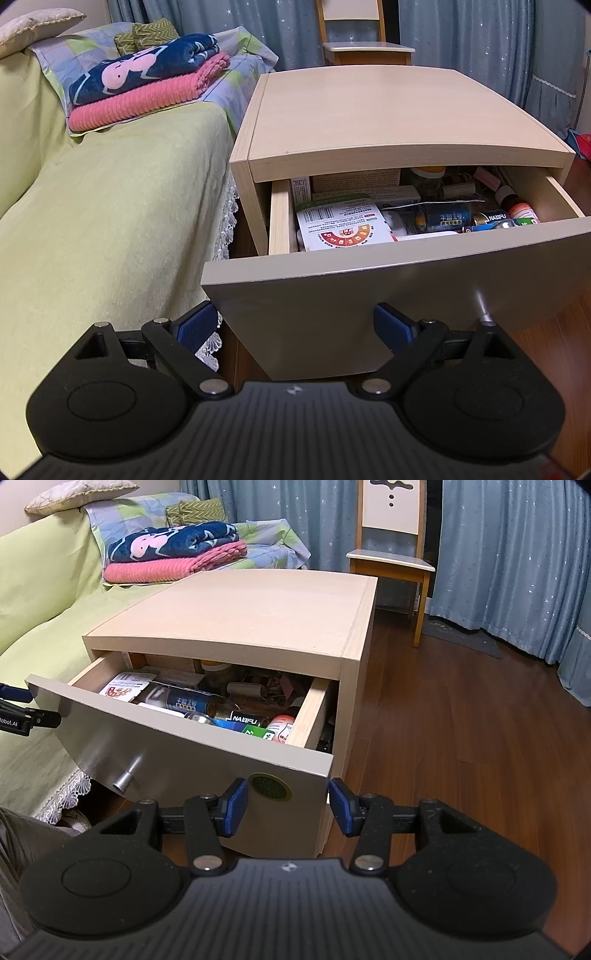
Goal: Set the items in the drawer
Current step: 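Press both grippers against the drawer front and push it inward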
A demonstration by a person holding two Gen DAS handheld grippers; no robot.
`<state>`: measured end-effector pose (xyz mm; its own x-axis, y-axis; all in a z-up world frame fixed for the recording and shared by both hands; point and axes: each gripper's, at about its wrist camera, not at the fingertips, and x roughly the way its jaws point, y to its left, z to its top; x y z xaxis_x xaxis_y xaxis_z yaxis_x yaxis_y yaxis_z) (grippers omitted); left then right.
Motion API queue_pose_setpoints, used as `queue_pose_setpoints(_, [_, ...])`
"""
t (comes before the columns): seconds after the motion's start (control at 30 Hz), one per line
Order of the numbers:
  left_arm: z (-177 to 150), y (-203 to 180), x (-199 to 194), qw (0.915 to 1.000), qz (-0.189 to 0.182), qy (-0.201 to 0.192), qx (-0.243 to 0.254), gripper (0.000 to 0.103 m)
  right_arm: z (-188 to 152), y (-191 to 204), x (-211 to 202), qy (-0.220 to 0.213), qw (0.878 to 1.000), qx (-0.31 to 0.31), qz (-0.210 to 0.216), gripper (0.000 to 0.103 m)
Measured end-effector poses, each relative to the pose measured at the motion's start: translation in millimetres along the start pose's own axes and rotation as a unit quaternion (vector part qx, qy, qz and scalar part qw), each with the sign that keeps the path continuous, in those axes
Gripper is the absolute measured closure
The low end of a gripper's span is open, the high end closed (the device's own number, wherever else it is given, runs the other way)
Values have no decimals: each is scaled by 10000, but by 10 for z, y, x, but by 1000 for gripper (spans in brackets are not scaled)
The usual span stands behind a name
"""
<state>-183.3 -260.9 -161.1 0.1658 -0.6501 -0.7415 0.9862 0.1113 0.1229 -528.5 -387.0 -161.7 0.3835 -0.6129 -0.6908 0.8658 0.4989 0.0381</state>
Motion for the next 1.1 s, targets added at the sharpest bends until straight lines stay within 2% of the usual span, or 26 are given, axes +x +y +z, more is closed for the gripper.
queue_pose_setpoints(0.37, [-24, -13, -15, 9999, 10, -25, -115, 12, 1, 8, 8, -140, 9996, 216, -83, 59])
queue_pose_setpoints(0.53, [-110, -78, -139, 9997, 16, -73, -212, 12, -76, 151, -111, -344, 9982, 307, -383, 60])
queue_pose_setpoints(0.57, [-123, -105, -162, 9997, -10, -83, -242, 12, -98, 195, -123, -356, 9980, 333, -404, 57])
queue_pose_setpoints(0.67, [-149, -227, -205, 9994, -135, -164, -269, 12, -160, 361, -108, -361, 9982, 359, -322, 60])
queue_pose_setpoints(0.8, [-164, -426, -193, 9991, -109, -378, -177, 13, -195, 610, -97, -526, 9982, 95, -278, 60])
queue_pose_setpoints(0.97, [-170, -582, -67, 9991, -110, -417, -56, 13, -146, 700, 15, -608, 9969, 472, -151, 60])
queue_pose_setpoints(1.1, [-174, -628, 11, 9991, -116, -415, 8, 13, -169, 816, 104, -619, 9969, 474, -141, 60])
